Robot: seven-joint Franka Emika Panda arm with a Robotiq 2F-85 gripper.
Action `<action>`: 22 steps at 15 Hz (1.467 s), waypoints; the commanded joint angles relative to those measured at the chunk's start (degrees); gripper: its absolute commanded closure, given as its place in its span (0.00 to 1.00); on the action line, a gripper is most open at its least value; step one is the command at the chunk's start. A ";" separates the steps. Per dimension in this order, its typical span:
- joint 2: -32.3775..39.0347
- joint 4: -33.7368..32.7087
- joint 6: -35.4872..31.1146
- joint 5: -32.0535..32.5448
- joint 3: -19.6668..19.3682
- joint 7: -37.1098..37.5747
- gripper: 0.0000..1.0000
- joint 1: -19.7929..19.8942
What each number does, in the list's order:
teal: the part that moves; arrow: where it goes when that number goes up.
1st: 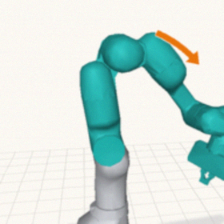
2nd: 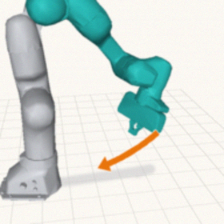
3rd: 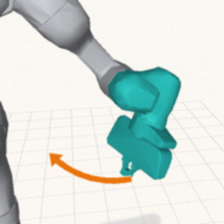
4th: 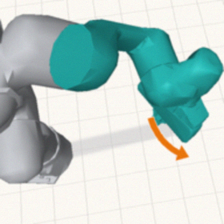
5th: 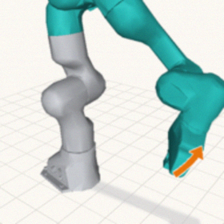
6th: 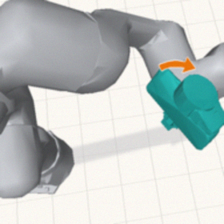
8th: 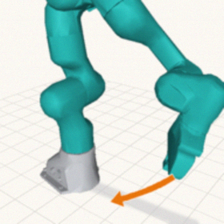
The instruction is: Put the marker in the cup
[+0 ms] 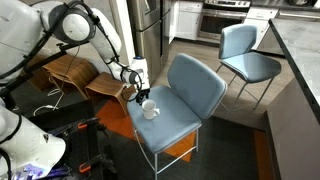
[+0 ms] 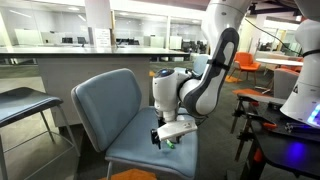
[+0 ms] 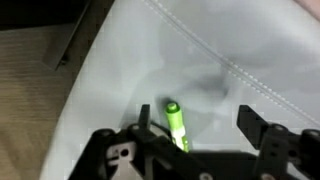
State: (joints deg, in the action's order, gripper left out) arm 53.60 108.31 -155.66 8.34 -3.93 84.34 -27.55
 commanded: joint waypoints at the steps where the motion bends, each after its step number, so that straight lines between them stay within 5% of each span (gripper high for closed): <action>1: 0.73 0.07 -2.03 -2.30 -1.00 -2.84 0.05 -0.27; 9: 3.25 -0.21 -6.98 -5.31 -1.80 -6.85 0.15 0.44; 10: 3.57 -0.23 -7.46 -6.01 -1.80 -7.48 0.36 0.46; 18: 3.62 -0.03 -9.83 -10.13 -2.39 -11.33 0.94 -0.52; 19: 3.39 0.11 -9.99 -10.31 -2.42 -11.37 0.99 -0.61; 22: 1.25 0.98 -10.09 -11.66 -0.49 -12.63 0.95 1.04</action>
State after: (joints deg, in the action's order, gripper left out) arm 57.13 107.75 -164.36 -0.46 -5.74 75.21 -27.44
